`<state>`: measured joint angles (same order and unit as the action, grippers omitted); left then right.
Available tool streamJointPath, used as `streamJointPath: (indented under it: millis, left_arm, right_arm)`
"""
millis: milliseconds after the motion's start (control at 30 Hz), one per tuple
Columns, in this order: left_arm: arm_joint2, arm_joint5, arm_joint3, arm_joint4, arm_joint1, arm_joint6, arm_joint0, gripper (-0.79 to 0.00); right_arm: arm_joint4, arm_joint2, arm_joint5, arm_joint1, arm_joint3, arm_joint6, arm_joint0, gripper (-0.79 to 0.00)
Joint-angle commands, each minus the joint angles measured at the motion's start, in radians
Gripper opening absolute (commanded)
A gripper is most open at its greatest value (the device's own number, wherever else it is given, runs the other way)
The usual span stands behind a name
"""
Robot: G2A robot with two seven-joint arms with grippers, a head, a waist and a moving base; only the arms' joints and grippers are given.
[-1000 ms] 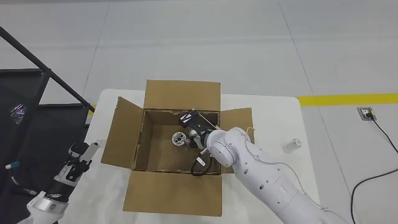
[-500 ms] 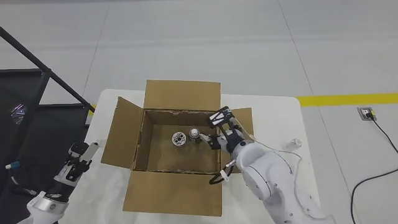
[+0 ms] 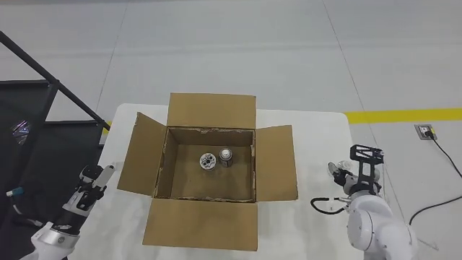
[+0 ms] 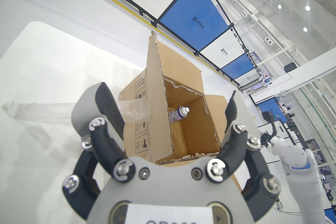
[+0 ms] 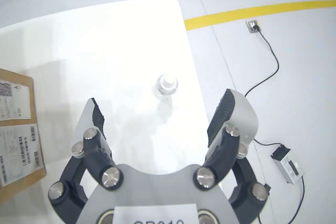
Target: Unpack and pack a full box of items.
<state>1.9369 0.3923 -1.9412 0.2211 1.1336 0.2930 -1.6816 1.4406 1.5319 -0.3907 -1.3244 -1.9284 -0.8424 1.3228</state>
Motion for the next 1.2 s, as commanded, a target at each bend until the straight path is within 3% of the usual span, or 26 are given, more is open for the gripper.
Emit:
streamJointPath:
  millis: [0, 200, 300, 333, 367, 433, 667, 867, 1033, 1167]
  left_arm:
    - [0.0, 0.0, 0.0, 0.0, 0.0, 0.0, 0.0, 0.0]
    - [0.0, 0.0, 0.0, 0.0, 0.0, 0.0, 0.0, 0.0]
    - [0.0, 0.0, 0.0, 0.0, 0.0, 0.0, 0.0, 0.0]
    - [0.0, 0.0, 0.0, 0.0, 0.0, 0.0, 0.0, 0.0]
    - [0.0, 0.0, 0.0, 0.0, 0.0, 0.0, 0.0, 0.0]
    - [0.0, 0.0, 0.0, 0.0, 0.0, 0.0, 0.0, 0.0]
    - [0.0, 0.0, 0.0, 0.0, 0.0, 0.0, 0.0, 0.0]
    - [0.0, 0.0, 0.0, 0.0, 0.0, 0.0, 0.0, 0.0]
    - [0.0, 0.0, 0.0, 0.0, 0.0, 0.0, 0.0, 0.0]
    - [0.0, 0.0, 0.0, 0.0, 0.0, 0.0, 0.0, 0.0]
  right_arm:
    - [-0.047, 0.007, 0.023, -0.001, 0.07, 0.029, -0.023, 0.0]
    - [-0.131, 0.01, 0.057, -0.006, 0.248, 0.102, -0.099, 0.0]
    - [-0.145, 0.005, 0.066, -0.008, 0.3, 0.131, -0.125, -0.132]
    - [-0.15, 0.006, 0.068, -0.008, 0.314, 0.138, -0.132, -0.259]
    - [-0.154, 0.008, 0.063, -0.008, 0.329, 0.142, -0.138, -0.52]
    - [-0.158, 0.006, 0.058, -0.01, 0.34, 0.154, -0.147, -0.785]
    - [-0.147, -0.004, 0.036, -0.012, 0.275, 0.176, -0.111, -0.785]
    - [-0.18, -0.007, 0.046, -0.016, 0.049, 0.284, -0.018, -0.785]
    - [-0.153, -0.065, 0.143, -0.016, -0.218, 0.38, 0.061, -0.785]
    - [-0.112, -0.164, 0.282, -0.013, -0.306, 0.351, 0.029, -0.785]
